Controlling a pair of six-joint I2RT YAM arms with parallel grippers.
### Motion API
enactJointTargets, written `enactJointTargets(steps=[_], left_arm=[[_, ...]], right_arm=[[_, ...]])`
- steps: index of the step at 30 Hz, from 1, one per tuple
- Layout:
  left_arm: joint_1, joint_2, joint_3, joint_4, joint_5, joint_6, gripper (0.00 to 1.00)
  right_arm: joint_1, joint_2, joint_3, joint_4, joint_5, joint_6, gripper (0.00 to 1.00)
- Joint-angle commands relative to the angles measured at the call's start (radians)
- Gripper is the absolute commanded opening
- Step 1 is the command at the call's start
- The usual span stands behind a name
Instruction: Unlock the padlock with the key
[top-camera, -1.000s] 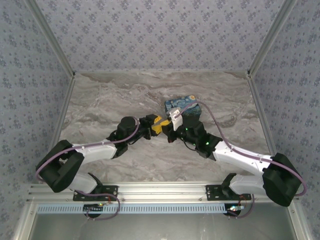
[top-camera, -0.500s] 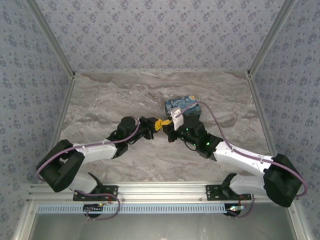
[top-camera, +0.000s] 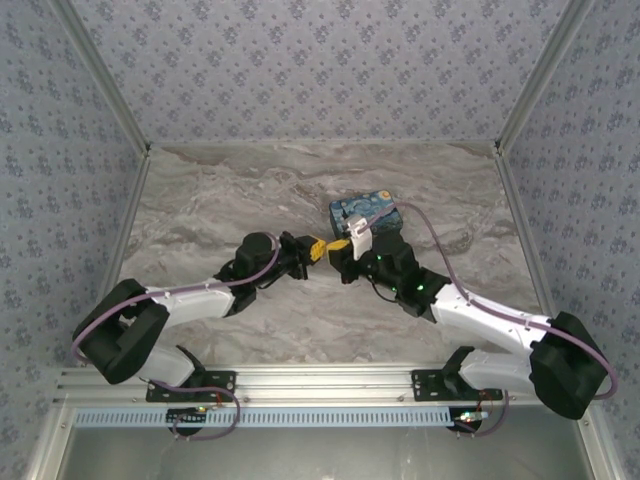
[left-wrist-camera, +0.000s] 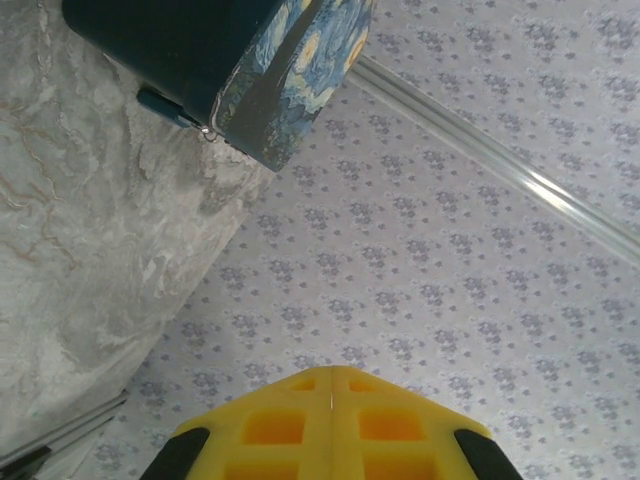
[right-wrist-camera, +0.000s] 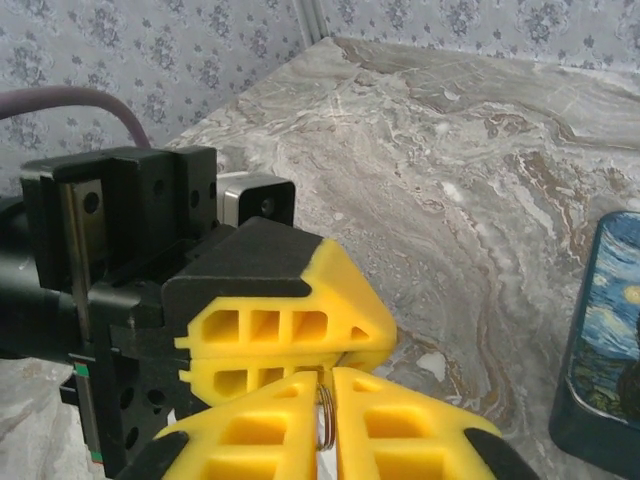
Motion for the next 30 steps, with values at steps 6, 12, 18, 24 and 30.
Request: enactJointTargets(steps=[6,12,18,24,30], left_arm=[[-0.004,-0.126,0.309,-0.538,-0.061,0.705,0.00],[-0.049,-0.182,0.428,-0.656,-0.150,1.133,0.00],[-0.084,-0.185,0.427,-0.537,-0.088,1.343,0.00],[-0.088,-0.185,0.404,-0.360,-0.041,1.341,0.00],[-0.094,-0.191,0.377,-0.245,-0.022,1.295,0.00]], right_arm=[[-0.144,-0.110,-0.062,0.049,-0.260,0.241,0.37],[-0.243,-0.185,-0.136,0.257,-0.405,0.415,0.53],[-0.296,-0.205,-0.147,0.484,-0.508,0.533,0.66],[-0.302,-0.185,-0.143,0.625,-0.520,0.588,0.67],[-0.289,-0.152,-0.153,0.736,-0.517,0.632,0.64]])
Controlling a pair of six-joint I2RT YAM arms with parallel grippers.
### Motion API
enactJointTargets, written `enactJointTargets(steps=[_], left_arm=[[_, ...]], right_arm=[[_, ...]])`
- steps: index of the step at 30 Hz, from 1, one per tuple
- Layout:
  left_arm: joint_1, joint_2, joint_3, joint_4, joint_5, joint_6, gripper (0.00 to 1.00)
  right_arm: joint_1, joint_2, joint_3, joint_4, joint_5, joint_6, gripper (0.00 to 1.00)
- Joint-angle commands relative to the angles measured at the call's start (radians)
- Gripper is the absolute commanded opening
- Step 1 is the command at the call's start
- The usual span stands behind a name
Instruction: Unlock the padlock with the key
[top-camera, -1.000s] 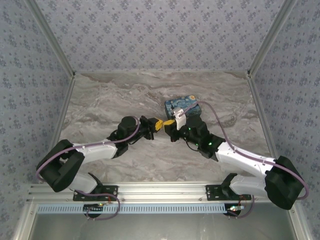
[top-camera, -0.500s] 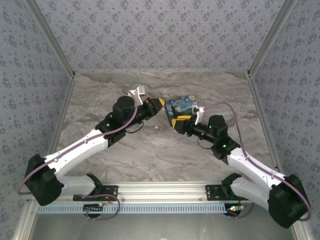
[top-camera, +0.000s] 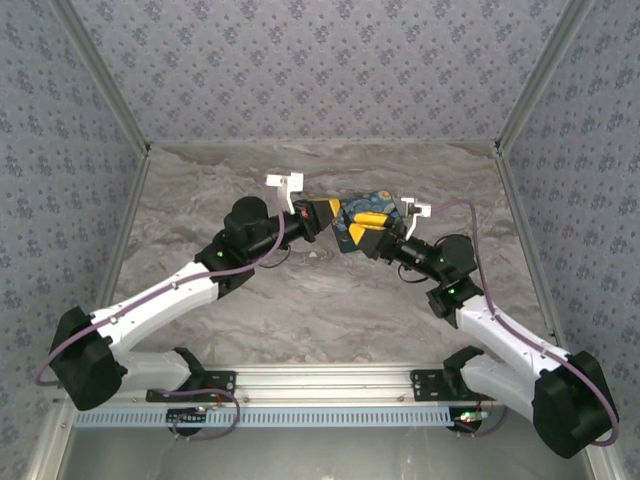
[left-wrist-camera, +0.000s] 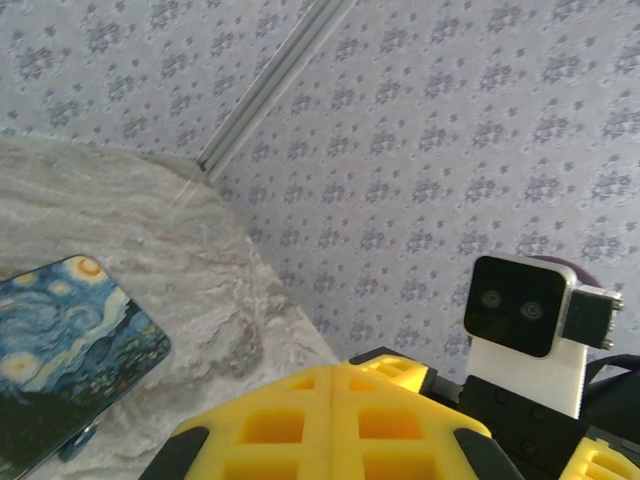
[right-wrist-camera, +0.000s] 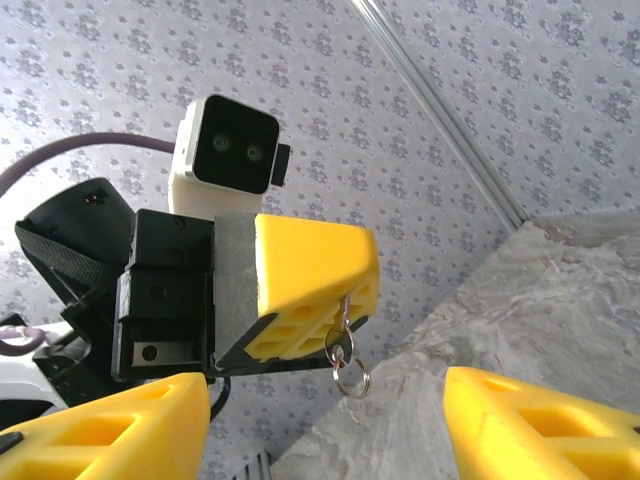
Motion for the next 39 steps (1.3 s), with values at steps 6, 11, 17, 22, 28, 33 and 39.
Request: enactJointTargets(steps=[6,11,17,22,28,33,39], left_arm=[[-0.014,-0.004,-0.018,0.171,0.049,-0.031,0.00],[-0.017,-0.002,-0.020,0.195,0.060,-0.045,0.00],[-0.016,-0.001,-0.017,0.188,0.064,-0.042,0.00],[-0.017,-0.001,-0.015,0.185,0.061,-0.040,0.00],[-0.017,0.000,-0.012,0.182,0.056,-0.038,0.00],[-0.018,0.002,-0.011,0.180,0.055,-0.036,0.00],[-0.017,0.005,-0.013,0.181,0.056,-0.041,0.00]], right_arm=[[0.035,0.035,0.035,0.101,-0.024,0.033,0.60],[0.042,0.075,0.055,0.114,-0.011,0.045,0.55],[0.057,0.097,0.083,0.124,-0.012,0.049,0.48],[0.068,0.104,0.103,0.111,-0.018,0.041,0.43],[0.074,0.114,0.111,0.094,-0.018,0.034,0.35],[0.079,0.121,0.115,0.093,-0.017,0.035,0.27],[0.078,0.121,0.114,0.090,-0.004,0.040,0.19]])
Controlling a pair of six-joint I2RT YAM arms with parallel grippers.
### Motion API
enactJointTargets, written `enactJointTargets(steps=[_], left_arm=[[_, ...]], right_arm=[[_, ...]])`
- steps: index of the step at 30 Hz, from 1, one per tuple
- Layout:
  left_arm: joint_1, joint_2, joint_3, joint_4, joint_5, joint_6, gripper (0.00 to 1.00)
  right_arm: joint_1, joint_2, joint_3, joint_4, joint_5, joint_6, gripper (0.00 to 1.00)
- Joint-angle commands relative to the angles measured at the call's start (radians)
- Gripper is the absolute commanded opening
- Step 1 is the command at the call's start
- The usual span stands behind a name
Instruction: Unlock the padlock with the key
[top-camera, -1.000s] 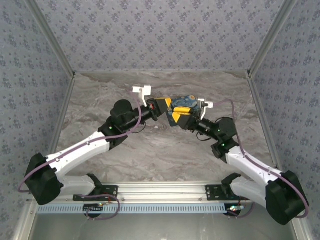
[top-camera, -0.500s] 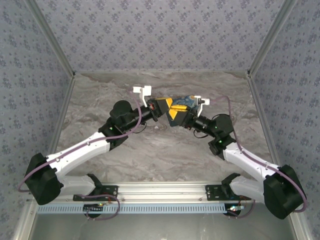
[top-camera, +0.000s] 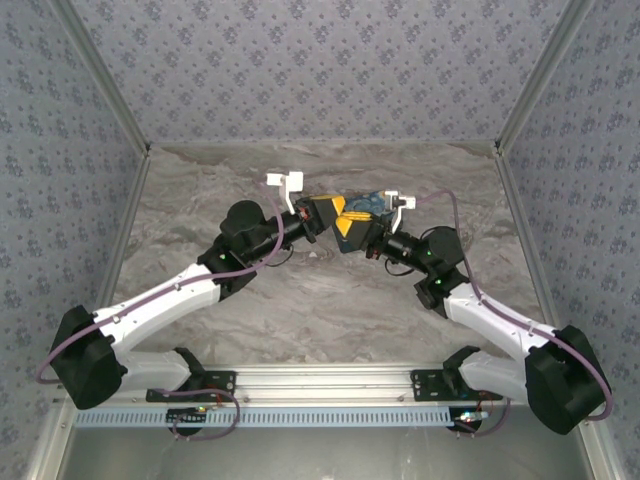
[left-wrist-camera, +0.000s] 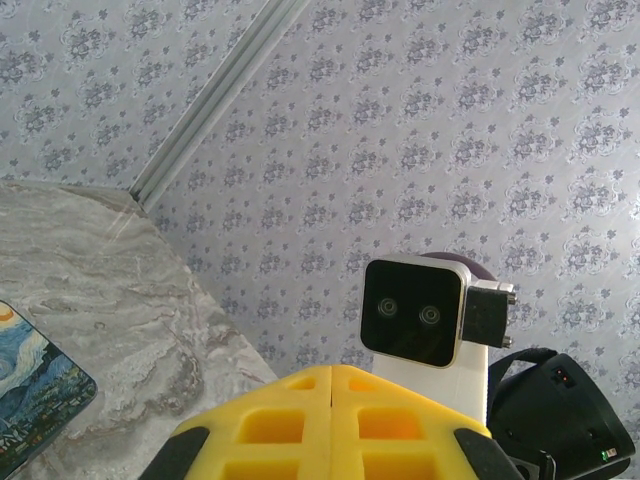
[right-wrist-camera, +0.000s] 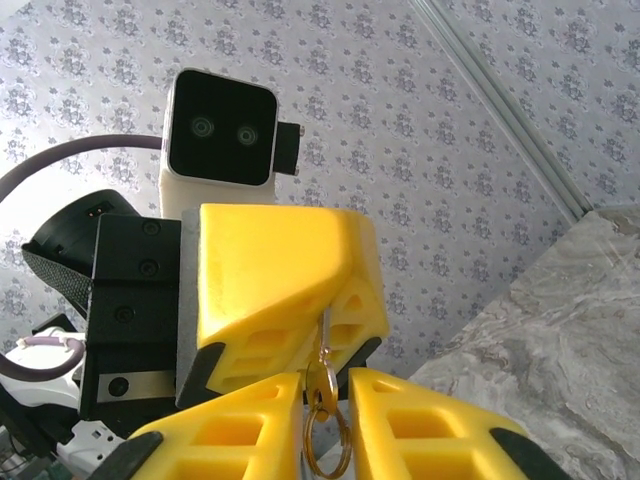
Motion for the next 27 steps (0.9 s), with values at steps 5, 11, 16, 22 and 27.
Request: enactJointTargets(steps=[5,11,16,22,27], left_arm=[[-0.004,-0.002,0.002,0.034,0.008,-0.002,0.00],[-0.004,-0.035,0.005,-0.044,-0.042,0.036,0.26],[0.012,-0.074,0.012,-0.186,-0.117,0.072,0.57],[0.103,-0.039,0.053,-0.452,-0.153,0.051,0.84],[0.162,0.086,0.077,-0.567,-0.154,0.049,0.99]], right_arm=[[0.000,-0.017,0.023,-0.006,0.028,-0.009,0.10],[-0.019,-0.095,-0.003,-0.197,0.050,-0.080,0.02],[-0.029,-0.197,-0.008,-0.513,0.093,-0.224,0.00],[-0.031,-0.275,0.018,-0.948,0.215,-0.419,0.00],[-0.031,-0.276,0.039,-1.200,0.364,-0.499,0.00]])
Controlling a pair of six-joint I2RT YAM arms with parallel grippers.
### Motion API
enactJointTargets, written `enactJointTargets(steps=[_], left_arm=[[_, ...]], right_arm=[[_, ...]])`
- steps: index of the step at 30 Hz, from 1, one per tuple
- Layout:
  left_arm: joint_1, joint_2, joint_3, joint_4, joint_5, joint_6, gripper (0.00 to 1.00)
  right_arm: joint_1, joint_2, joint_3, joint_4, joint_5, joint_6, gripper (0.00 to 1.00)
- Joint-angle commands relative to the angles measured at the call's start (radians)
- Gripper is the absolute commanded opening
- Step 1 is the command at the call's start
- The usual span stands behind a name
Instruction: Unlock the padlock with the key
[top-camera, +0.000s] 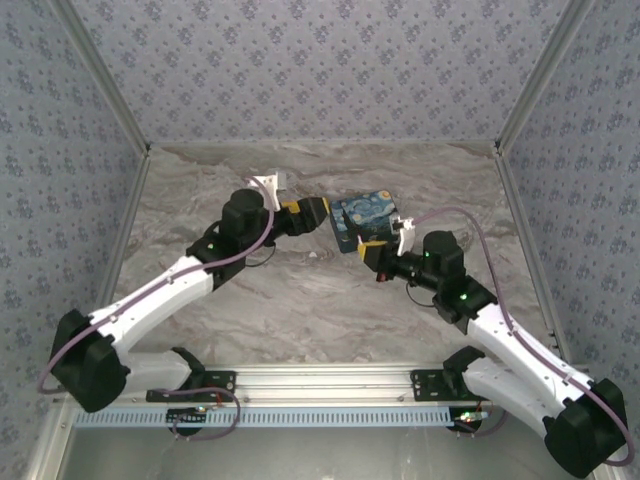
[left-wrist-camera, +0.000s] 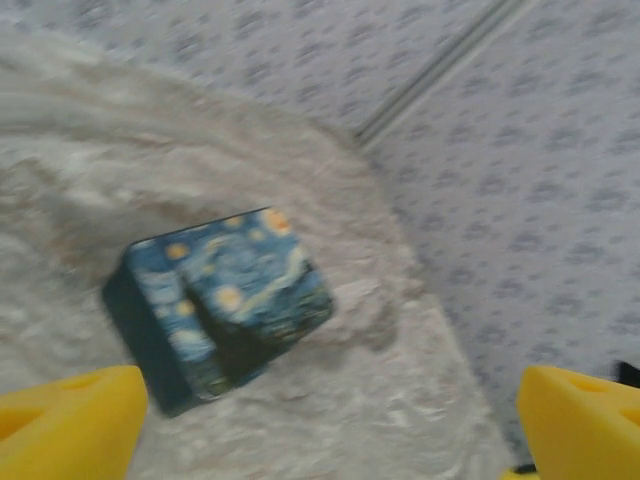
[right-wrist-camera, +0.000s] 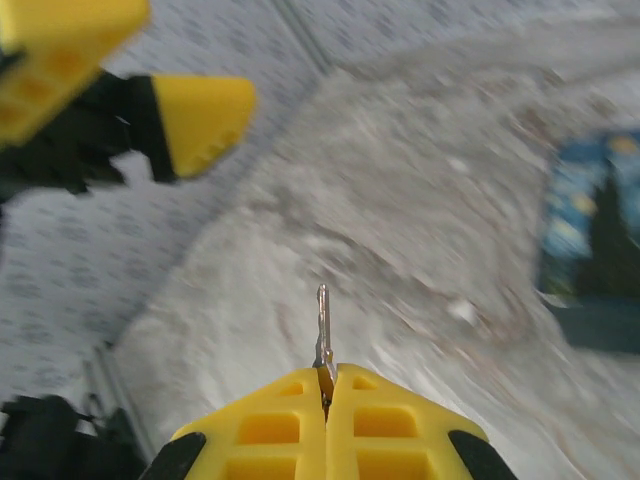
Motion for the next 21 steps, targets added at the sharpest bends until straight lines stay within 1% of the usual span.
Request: enactJointTargets(steps=[1,4,11,13,17,21], left_arm=[[0.022,0.097,0.051,-0.128,-0.005,0.011,1.00],[0.023,0.210,0.095,-0.134,0.015,0.028,1.00],[0.024,0.470,0.247,-0.132,0.132,-0.005,0.99],[0.024,0.520,0.283,-0.126,0.150,-0.015,0.99],[0.035,0.607,0.337,-0.153,0.146,-0.045,0.99],[0.045,0.666,0.360,-0.174,0.164,-0.069,0.99]], right_arm=[[-0.007,-0.005,0.039,-0.280,0.143,-0.105,0.00],[-0.008,0.000,0.035,-0.330,0.181,-0.112,0.00],[-0.009,0.001,0.011,-0.363,0.218,-0.094,0.00],[-0.009,0.002,0.004,-0.364,0.218,-0.088,0.00],[-0.010,-0.001,-0.002,-0.363,0.222,-0.081,0.00],[-0.011,0.000,-0.002,-0.363,0.226,-0.084,0.00]])
